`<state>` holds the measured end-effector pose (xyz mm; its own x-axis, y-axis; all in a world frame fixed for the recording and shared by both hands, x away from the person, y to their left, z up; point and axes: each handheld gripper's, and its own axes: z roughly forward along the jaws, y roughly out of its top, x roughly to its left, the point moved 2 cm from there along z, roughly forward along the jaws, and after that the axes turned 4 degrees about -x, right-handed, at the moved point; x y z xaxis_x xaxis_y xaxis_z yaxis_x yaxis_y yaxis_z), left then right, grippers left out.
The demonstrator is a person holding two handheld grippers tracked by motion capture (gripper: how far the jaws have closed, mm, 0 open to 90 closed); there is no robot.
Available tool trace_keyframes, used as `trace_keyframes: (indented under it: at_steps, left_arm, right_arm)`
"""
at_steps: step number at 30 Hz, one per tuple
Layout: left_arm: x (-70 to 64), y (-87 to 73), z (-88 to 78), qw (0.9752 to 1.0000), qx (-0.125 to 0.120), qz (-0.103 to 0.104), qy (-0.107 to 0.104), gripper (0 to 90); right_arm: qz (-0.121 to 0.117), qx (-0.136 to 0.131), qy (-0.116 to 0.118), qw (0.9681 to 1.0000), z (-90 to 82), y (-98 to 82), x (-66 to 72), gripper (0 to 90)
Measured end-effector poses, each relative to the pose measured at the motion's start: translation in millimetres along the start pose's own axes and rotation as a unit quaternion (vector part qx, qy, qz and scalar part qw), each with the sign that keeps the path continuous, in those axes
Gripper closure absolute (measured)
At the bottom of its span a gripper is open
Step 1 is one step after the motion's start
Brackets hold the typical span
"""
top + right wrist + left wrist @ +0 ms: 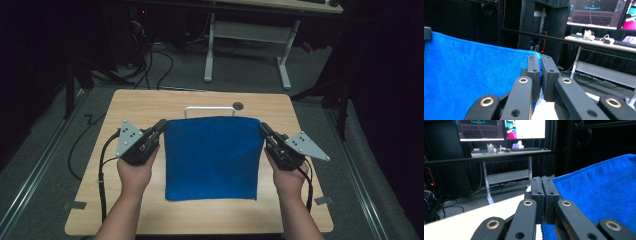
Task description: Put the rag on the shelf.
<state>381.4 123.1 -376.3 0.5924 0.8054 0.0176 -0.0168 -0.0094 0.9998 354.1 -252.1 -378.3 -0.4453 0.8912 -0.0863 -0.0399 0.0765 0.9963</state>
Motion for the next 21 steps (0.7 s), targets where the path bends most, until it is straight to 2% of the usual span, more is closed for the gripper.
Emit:
trace_keyframes:
  at_steps: [9,16,21]
  left_arm:
    - [2.6,30.1,5.0,0.9995,-0.023,0.020,0.004,89.1]
    - [8.7,36.5,12.7,0.9993,-0.024,0.026,0.011,89.1]
    - [18.2,34.1,24.9,0.9993,-0.006,0.033,0.018,89.1]
  right_arm:
    - [-0.005,-0.027,-0.004,0.9996,2.1,25.4,-5.0,87.0]
    - [-0.012,-0.036,-0.011,0.9992,4.2,38.3,-10.2,87.0]
    - [-0.011,-0.033,-0.015,0.9993,10.9,38.6,-14.6,87.0]
